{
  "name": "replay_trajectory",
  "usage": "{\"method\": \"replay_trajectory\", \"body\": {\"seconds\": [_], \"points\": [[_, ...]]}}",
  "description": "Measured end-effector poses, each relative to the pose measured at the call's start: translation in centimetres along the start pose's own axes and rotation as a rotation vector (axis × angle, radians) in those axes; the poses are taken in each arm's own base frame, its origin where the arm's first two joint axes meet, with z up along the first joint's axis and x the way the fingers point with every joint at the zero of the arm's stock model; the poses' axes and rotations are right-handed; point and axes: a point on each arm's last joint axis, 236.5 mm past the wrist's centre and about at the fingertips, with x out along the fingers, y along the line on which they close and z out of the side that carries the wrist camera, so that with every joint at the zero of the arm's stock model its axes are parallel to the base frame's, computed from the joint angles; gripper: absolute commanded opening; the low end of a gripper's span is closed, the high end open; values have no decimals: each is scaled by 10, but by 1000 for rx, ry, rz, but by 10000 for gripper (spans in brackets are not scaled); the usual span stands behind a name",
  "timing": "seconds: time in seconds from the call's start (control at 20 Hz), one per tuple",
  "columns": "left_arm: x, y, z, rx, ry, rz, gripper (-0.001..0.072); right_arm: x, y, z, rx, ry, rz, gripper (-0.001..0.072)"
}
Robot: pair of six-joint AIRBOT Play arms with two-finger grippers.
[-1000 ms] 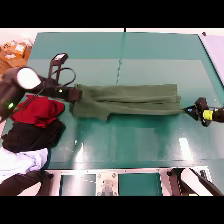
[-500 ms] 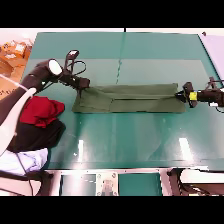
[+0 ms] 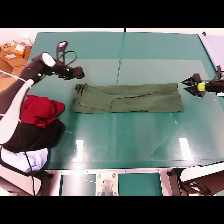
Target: Fold the shirts.
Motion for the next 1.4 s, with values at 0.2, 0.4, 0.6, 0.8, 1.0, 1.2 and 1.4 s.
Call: {"method": "replay_trajectory", "body": {"seconds": [0.2, 0.4, 0.6, 0.8, 1.0, 1.2, 1.4], "points": [[-17, 15, -12, -36, 93, -4, 554, -18, -38, -11, -50, 102, -6, 512], [-22, 13, -20, -48, 139, -21, 554, -2, -62, -37, -65, 236, 23, 512], [-23, 7, -24, -53, 159, -42, 554, 23, -55, -51, -93, 334, 100, 512], [-24, 4, -29, -57, 181, -53, 554, 41, -44, -52, -156, 417, 137, 511], [-25, 3, -32, -58, 195, -56, 380, 54, -41, -58, -180, 486, 143, 233], [-25, -5, -32, -36, 194, -91, 24, 61, -41, -63, -199, 525, 134, 19], [-26, -37, -21, -34, 150, -202, 24, 50, -31, -51, -265, 501, 100, 18]]}}
